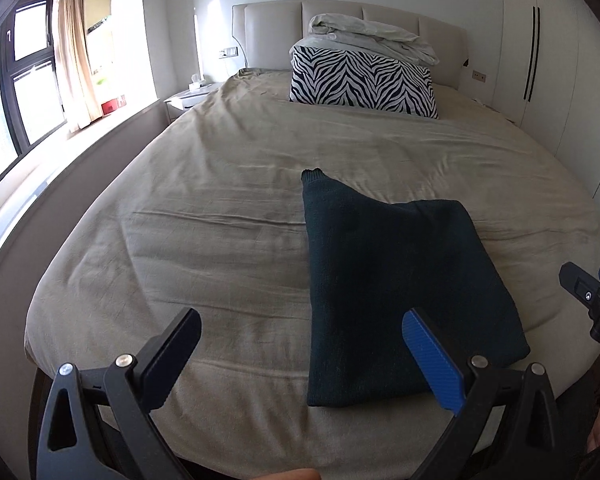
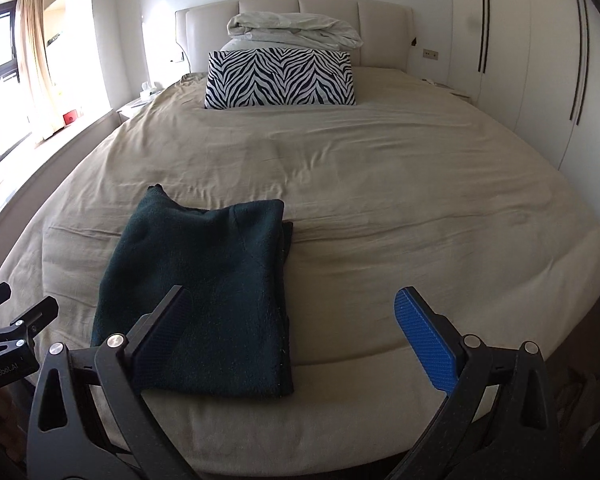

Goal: Fold small clothes

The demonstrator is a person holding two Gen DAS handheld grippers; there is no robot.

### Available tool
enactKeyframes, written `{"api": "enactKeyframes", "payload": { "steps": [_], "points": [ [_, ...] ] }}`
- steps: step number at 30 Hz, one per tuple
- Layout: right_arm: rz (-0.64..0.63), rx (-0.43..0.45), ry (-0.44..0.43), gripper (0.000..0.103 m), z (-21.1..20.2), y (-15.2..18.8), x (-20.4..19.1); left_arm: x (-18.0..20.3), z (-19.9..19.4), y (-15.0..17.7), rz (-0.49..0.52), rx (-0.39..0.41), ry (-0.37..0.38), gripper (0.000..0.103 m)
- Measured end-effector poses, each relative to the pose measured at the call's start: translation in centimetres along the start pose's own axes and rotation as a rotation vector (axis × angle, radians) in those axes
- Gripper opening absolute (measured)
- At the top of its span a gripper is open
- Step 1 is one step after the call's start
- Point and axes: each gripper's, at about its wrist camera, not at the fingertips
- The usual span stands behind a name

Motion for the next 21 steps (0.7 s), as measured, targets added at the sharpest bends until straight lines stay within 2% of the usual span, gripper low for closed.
{"api": "enactKeyframes", "payload": {
  "steps": [9,21],
  "points": [
    [-0.005,-0.079,-0.004,0.103,2.3,1.2,0.1,-0.5,1.2,0.5,-0.020,-0.046,0.014,0.103],
    [-0.010,-0.111,-0.017,0.103,2.6,1.8,-0.5,-0.7,1.6,0.9,-0.026,-0.067,0.014,0.103]
  ]
}}
Point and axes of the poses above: each gripper's, at about its wrist camera, not at the fingertips, and z roughly the way its jaws point, x to its right, y to its underside, and after that the axes turned 1 degree about -y, right-handed
